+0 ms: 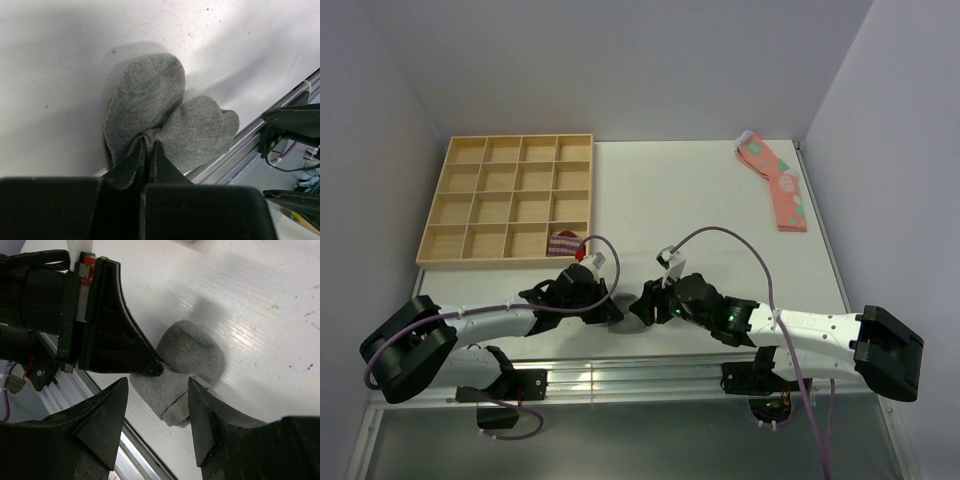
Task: Roll the socks
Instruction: Roll the sock at the center of the board.
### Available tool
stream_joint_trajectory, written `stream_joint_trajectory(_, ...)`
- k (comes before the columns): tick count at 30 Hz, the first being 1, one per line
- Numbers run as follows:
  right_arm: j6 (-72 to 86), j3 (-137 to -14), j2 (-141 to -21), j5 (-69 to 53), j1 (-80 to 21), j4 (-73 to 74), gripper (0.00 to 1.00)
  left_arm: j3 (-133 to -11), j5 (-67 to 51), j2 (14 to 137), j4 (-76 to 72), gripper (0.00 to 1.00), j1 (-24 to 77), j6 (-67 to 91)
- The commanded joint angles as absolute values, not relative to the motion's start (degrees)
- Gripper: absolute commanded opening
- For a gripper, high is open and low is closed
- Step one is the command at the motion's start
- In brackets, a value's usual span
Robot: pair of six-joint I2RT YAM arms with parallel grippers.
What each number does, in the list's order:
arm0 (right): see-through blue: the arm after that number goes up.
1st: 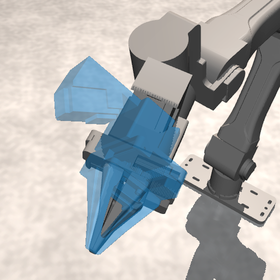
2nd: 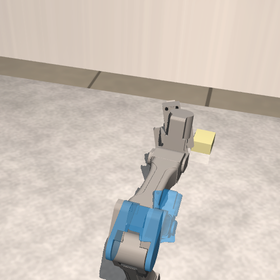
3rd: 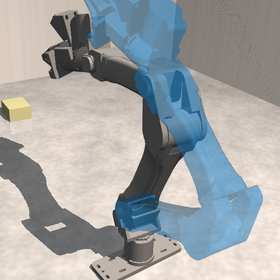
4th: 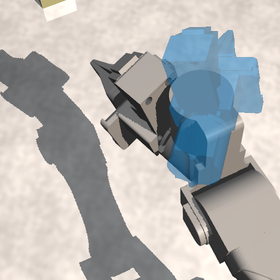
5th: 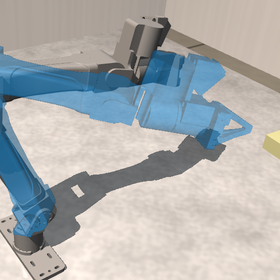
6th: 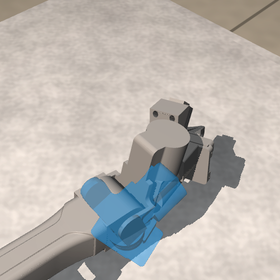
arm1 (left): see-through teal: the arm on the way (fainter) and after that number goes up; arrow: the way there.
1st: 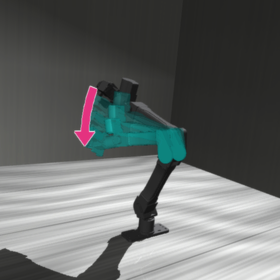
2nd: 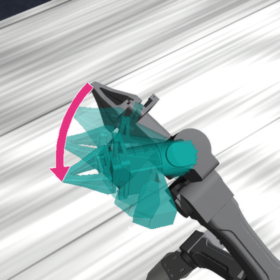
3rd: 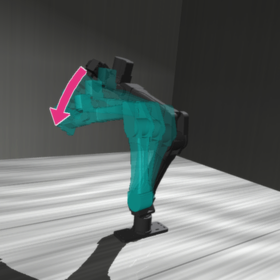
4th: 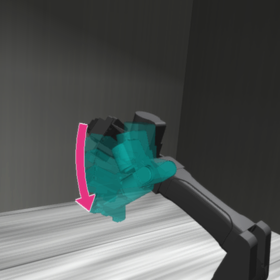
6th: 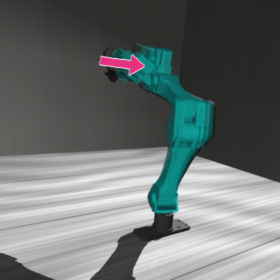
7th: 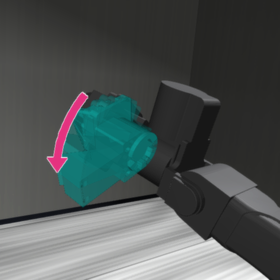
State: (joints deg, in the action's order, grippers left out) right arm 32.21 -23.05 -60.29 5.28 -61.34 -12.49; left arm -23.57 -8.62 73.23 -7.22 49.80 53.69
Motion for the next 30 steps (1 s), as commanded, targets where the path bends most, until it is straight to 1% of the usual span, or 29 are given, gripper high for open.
stream_joint_trajectory(1,29.10,-22.76,-61.25,7.21,-61.87,-17.75,0.59,-23.73,-11.25,75.41,2.02,0.00,47.82,50.36)
stream_joint_trajectory(17,29.18,-22.15,-69.25,10.10,-67.41,-19.78,0.58,-26.02,-16.52,79.98,2.46,0.00,43.51,47.02)
stream_joint_trajectory(30,29.53,-26.28,-77.69,15.02,-72.59,-15.12,0.58,-28.12,-18.54,82.18,2.73,0.00,40.96,45.97)
